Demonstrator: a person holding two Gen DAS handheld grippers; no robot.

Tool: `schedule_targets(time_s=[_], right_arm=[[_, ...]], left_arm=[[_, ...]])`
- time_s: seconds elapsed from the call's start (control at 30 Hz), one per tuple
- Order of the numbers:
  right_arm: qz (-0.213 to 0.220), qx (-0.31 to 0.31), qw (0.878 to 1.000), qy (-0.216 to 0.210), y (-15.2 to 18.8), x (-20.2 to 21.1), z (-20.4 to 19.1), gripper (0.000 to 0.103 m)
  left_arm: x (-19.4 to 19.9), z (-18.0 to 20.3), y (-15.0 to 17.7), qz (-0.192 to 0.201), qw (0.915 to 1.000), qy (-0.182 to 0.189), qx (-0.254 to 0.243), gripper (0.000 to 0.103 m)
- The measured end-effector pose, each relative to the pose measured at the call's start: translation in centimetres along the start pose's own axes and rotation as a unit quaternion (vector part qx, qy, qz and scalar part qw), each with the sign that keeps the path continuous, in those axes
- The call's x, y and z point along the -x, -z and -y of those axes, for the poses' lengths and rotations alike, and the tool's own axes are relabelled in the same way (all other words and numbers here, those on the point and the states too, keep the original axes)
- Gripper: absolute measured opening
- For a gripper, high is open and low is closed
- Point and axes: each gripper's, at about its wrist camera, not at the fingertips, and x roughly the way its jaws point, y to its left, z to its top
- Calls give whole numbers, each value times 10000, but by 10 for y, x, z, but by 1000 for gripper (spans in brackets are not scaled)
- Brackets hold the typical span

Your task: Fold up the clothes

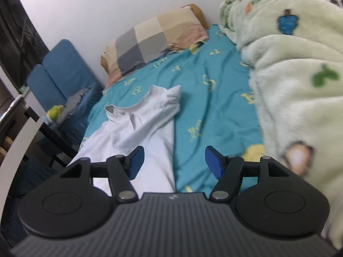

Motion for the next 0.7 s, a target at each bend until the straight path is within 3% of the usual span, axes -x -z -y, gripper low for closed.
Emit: schedule_targets(time_s=[0.2,0.3,0.33,0.37,0.4,0.43,0.5,0.7], right_arm=[[143,-588,9981,-140,22,47,25,66],[1,-801,9963,-302,27,47,31,66],[-55,-789,9964,-310,27,44,30,66],[-120,-778,9965,-288,27,40,28,66],[-196,-768,9965,-271,28,36,27,66],[-286,-760,9964,-262,29,32,27,66],[-444,-741,9960,-242,31,25,25,66],[-434,-758,9958,-277,32,26,25,66]], left_arm=[[-17,15,50,-564,9937,-605,-753,40],[-40,-5,54,-952,9927,-570,-470,40],[-43,-12,54,-972,9932,-516,-386,36],[-42,-15,54,-936,9938,-495,-334,17],[-41,-19,51,-925,9943,-452,-262,7],[-36,-24,47,-903,9952,-334,-147,4],[-23,-32,36,-774,9969,-111,93,3],[-20,-53,32,-848,9952,-375,298,3]])
